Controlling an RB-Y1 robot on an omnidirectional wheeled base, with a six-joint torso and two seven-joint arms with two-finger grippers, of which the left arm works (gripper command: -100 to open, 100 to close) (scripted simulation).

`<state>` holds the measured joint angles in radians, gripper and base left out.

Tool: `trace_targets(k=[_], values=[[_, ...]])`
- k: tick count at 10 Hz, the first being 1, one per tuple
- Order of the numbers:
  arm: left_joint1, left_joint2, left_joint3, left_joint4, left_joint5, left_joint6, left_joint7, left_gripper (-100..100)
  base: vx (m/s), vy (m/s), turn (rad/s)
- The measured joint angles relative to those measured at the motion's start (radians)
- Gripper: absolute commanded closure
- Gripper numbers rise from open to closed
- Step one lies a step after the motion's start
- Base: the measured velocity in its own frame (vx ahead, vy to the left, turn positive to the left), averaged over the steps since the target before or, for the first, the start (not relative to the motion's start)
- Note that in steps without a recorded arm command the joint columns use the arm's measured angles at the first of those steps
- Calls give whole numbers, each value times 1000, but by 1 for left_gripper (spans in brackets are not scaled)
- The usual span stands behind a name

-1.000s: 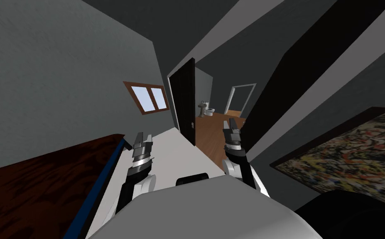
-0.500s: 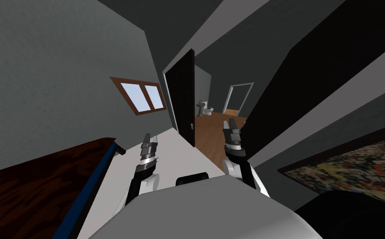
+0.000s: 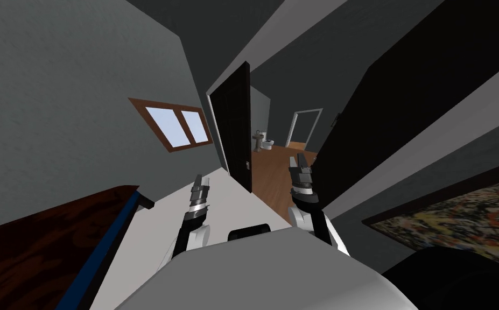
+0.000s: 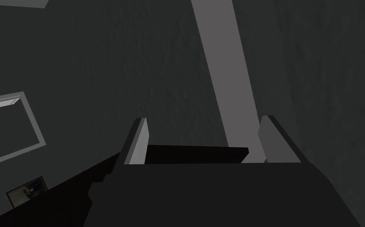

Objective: Push the door open

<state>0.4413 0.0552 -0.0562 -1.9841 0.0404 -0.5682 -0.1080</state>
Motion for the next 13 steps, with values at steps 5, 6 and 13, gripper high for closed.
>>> trace_targets(k=[5,6,13], values=[[-35,12,-45,121,-9,-24,14,-100,91,41,-100],[-41,12,-56,144,-12,-29,16,-100,101,49,-106],[-98,28,-106,307,-19,-55,41,-100,79,44,-93]])
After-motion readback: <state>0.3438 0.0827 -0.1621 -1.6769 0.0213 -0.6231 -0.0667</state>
